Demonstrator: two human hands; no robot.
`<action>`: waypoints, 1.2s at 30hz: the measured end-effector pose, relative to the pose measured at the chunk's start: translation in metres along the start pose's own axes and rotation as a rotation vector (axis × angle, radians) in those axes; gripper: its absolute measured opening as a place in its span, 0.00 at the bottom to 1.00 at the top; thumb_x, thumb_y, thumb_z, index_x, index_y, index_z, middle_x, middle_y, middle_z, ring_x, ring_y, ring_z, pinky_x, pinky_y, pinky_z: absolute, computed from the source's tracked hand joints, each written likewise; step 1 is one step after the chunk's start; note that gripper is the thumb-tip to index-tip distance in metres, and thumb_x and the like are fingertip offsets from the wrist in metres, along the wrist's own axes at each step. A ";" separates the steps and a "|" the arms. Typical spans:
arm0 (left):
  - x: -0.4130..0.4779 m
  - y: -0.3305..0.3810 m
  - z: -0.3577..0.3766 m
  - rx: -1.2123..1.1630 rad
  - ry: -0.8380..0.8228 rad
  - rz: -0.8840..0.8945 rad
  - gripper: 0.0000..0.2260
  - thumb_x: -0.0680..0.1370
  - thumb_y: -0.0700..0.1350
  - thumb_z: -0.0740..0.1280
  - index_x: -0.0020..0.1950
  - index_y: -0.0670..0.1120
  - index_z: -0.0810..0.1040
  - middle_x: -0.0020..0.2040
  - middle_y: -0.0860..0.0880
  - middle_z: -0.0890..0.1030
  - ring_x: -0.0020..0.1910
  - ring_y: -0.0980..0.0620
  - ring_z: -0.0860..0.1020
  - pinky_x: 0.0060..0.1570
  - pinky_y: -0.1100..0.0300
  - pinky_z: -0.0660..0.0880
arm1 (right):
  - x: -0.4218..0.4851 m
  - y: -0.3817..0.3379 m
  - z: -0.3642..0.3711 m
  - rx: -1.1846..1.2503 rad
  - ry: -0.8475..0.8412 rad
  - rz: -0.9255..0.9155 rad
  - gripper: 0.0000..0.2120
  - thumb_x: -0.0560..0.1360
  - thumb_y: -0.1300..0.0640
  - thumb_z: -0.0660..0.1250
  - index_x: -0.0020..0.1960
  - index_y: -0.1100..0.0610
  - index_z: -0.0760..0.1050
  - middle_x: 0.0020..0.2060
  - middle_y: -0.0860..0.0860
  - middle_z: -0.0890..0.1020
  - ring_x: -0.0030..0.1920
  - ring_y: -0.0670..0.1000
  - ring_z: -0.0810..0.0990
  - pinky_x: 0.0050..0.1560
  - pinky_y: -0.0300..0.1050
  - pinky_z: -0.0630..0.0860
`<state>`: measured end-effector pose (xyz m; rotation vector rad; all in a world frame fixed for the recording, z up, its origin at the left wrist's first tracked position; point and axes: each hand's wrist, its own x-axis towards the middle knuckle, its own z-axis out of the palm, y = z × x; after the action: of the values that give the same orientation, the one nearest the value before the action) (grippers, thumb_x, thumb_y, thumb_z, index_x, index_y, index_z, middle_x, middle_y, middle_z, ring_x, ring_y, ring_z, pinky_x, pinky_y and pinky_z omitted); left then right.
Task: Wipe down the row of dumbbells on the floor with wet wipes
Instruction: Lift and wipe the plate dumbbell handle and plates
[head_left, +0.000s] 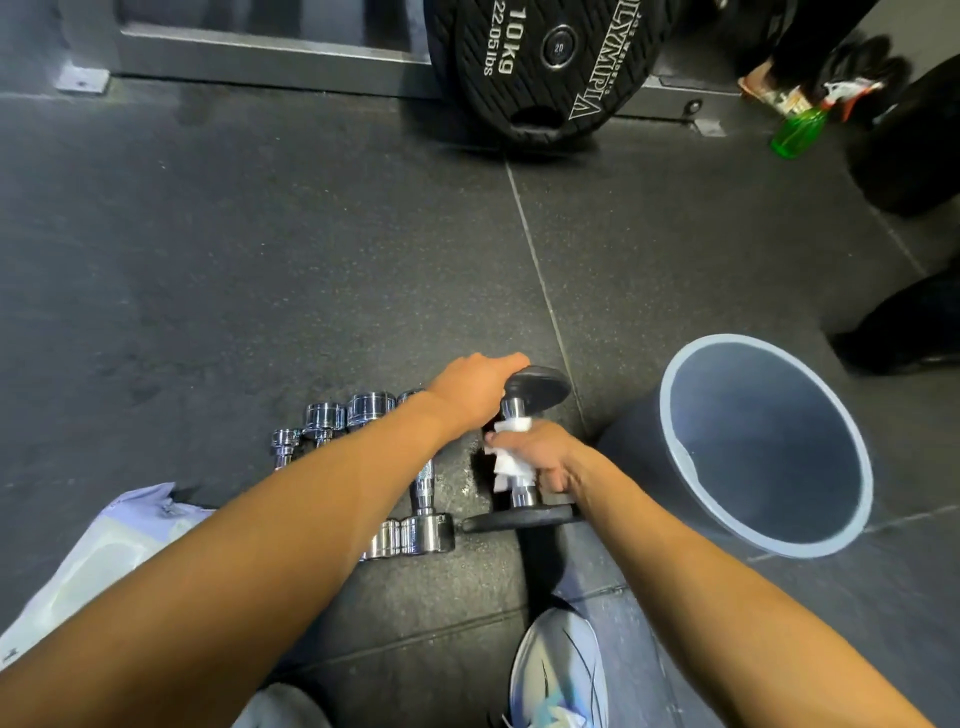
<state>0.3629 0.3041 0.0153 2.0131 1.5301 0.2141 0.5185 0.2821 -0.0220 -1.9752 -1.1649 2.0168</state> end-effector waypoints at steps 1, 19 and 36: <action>0.000 0.000 0.000 -0.007 -0.009 -0.001 0.18 0.79 0.34 0.63 0.66 0.49 0.73 0.50 0.40 0.81 0.48 0.38 0.79 0.42 0.51 0.72 | -0.008 -0.010 0.004 0.094 0.023 -0.036 0.09 0.75 0.58 0.76 0.50 0.62 0.80 0.45 0.61 0.84 0.38 0.53 0.84 0.42 0.54 0.85; 0.012 -0.001 0.009 0.049 0.015 0.004 0.17 0.79 0.35 0.62 0.63 0.52 0.71 0.49 0.41 0.80 0.45 0.40 0.77 0.41 0.52 0.71 | -0.010 -0.013 -0.001 -0.183 0.140 -0.039 0.11 0.77 0.52 0.72 0.45 0.60 0.78 0.32 0.55 0.81 0.22 0.48 0.76 0.23 0.40 0.75; 0.008 -0.006 0.007 0.060 -0.006 -0.002 0.17 0.80 0.36 0.61 0.66 0.51 0.70 0.51 0.40 0.81 0.46 0.39 0.78 0.43 0.47 0.75 | 0.011 -0.015 -0.001 0.195 -0.005 -0.079 0.08 0.76 0.58 0.75 0.48 0.62 0.80 0.39 0.55 0.84 0.33 0.48 0.84 0.34 0.41 0.80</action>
<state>0.3638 0.3097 0.0052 2.0565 1.5511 0.1631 0.5116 0.2993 -0.0224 -1.8050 -0.9880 2.0119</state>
